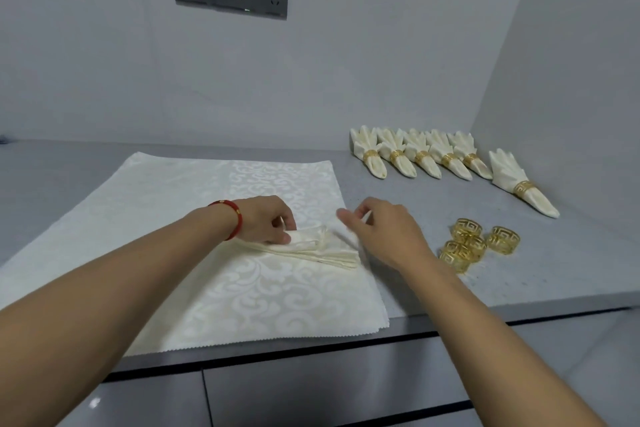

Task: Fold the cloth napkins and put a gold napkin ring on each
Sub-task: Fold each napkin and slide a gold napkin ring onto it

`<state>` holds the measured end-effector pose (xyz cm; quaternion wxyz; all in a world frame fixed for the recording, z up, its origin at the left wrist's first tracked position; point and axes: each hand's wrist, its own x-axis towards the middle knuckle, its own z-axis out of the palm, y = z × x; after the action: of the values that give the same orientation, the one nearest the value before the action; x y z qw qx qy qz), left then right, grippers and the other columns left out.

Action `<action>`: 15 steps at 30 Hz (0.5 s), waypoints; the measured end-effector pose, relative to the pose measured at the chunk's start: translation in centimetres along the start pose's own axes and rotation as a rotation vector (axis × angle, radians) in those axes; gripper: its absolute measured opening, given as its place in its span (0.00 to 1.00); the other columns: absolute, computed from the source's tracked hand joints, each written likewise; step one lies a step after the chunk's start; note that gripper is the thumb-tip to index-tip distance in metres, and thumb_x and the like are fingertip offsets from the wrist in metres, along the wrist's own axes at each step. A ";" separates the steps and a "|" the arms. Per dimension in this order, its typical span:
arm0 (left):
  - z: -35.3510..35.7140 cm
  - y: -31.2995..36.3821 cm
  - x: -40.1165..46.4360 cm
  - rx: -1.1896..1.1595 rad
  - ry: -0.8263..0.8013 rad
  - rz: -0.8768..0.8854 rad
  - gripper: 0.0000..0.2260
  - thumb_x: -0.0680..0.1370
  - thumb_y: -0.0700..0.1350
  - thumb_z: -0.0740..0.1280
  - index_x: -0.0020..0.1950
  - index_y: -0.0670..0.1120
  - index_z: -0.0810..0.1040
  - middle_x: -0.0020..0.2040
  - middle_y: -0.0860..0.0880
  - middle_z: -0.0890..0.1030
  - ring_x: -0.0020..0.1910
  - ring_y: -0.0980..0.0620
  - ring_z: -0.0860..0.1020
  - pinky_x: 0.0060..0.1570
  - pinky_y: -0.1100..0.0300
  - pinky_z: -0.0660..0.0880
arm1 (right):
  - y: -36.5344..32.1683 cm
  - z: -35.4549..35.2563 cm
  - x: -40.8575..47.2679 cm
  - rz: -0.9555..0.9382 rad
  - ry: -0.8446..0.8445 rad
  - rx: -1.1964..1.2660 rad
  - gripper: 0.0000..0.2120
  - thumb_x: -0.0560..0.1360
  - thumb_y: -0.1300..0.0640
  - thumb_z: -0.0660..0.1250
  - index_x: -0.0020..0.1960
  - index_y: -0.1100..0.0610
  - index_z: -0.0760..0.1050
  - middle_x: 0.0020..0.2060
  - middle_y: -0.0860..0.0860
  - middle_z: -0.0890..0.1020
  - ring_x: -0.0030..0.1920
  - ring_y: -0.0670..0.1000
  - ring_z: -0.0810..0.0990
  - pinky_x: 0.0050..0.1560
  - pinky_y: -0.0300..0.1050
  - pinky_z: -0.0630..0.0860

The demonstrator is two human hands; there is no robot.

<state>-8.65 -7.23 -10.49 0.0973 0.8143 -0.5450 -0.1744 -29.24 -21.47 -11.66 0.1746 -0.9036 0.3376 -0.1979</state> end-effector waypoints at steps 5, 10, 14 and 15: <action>-0.6 0.8 -0.4 0.023 -0.085 -0.031 0.08 0.81 0.48 0.66 0.58 0.52 0.81 0.50 0.55 0.83 0.49 0.56 0.81 0.49 0.63 0.74 | 6.0 -5.4 -1.8 0.091 -0.043 -0.662 0.15 0.82 0.49 0.61 0.66 0.52 0.73 0.62 0.54 0.75 0.62 0.57 0.73 0.61 0.56 0.73; -1.6 0.4 -1.5 -0.328 -0.149 -0.133 0.08 0.81 0.40 0.66 0.44 0.42 0.80 0.37 0.47 0.75 0.31 0.53 0.72 0.31 0.64 0.69 | 8.7 -6.1 -2.5 0.115 -0.377 -0.835 0.19 0.80 0.56 0.58 0.70 0.48 0.69 0.68 0.53 0.73 0.73 0.59 0.61 0.69 0.66 0.55; -1.7 -0.4 -2.3 -0.746 -0.137 -0.188 0.16 0.81 0.35 0.67 0.33 0.43 0.81 0.32 0.47 0.78 0.28 0.53 0.77 0.30 0.64 0.74 | 9.0 -6.4 -2.4 -0.005 -0.362 -0.865 0.22 0.79 0.64 0.60 0.68 0.46 0.71 0.61 0.49 0.77 0.67 0.55 0.68 0.65 0.60 0.58; -1.7 -0.5 -2.6 -0.841 -0.134 -0.223 0.12 0.81 0.36 0.67 0.38 0.41 0.84 0.36 0.45 0.81 0.31 0.51 0.80 0.33 0.61 0.77 | 8.9 -6.4 -2.2 -0.036 -0.339 -0.866 0.21 0.79 0.64 0.61 0.68 0.46 0.71 0.60 0.49 0.77 0.65 0.55 0.71 0.65 0.58 0.60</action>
<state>-8.44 -4.66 -8.62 0.3653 0.7446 -0.3407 -0.4428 -38.64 -27.47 -10.63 -0.1696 -0.9186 0.3399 0.1090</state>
